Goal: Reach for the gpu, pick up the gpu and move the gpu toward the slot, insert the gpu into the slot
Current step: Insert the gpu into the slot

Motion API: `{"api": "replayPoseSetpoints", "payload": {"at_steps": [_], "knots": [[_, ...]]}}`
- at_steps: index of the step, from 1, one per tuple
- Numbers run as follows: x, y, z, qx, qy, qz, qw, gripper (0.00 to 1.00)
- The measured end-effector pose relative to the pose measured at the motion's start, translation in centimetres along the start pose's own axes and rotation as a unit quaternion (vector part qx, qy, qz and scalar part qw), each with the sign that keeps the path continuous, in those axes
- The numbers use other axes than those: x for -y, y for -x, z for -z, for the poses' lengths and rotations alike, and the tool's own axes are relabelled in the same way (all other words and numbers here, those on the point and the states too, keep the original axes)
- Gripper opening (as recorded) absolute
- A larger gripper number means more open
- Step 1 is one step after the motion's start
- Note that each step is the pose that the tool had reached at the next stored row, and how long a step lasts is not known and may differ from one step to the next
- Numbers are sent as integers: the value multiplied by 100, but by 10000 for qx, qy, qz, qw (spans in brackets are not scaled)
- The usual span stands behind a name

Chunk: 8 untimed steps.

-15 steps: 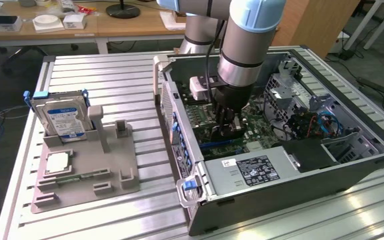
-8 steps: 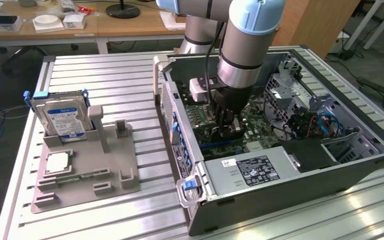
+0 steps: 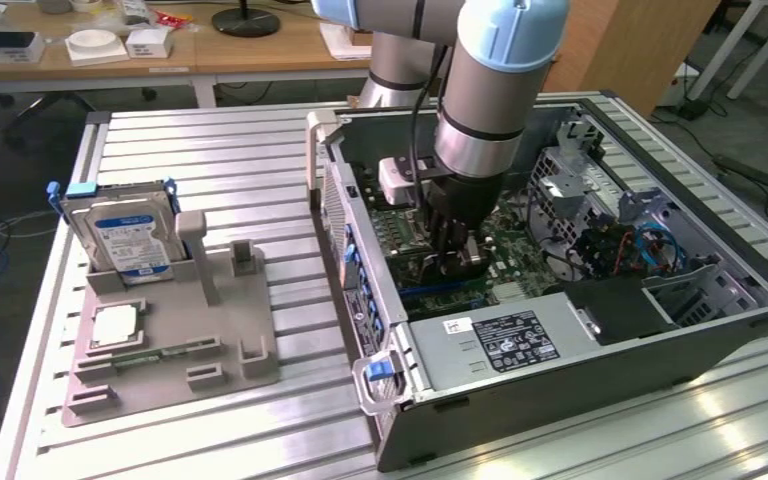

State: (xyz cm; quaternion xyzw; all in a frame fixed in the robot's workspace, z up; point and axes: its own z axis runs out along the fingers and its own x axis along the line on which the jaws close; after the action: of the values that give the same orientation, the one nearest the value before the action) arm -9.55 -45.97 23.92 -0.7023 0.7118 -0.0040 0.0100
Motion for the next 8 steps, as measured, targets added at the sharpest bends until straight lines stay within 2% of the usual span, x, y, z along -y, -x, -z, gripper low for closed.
{"api": "replayPoseSetpoints", "payload": {"at_steps": [8], "knots": [[-1,15,0,0,0,13,10000,27]]}}
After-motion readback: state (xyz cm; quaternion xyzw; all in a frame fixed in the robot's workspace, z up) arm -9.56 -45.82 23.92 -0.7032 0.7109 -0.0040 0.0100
